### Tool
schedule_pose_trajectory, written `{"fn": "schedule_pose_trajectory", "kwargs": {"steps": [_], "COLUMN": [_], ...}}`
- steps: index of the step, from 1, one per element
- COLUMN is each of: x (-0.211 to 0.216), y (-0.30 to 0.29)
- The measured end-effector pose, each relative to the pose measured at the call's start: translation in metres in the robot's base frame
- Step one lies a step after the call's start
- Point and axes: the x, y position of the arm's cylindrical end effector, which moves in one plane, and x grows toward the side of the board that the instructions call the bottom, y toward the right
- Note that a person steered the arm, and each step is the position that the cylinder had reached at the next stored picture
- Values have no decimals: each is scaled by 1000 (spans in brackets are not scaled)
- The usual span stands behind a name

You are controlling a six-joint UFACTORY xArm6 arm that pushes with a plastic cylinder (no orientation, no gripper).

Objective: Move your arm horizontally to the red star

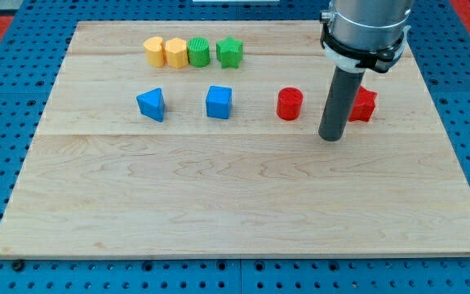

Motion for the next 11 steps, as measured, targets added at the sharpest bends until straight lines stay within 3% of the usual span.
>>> {"fn": "schedule_pose_trajectory", "kwargs": {"steps": [4,8,9,11], "x": [-19,-29,-53,-55], "y": [0,119,100,-78]}}
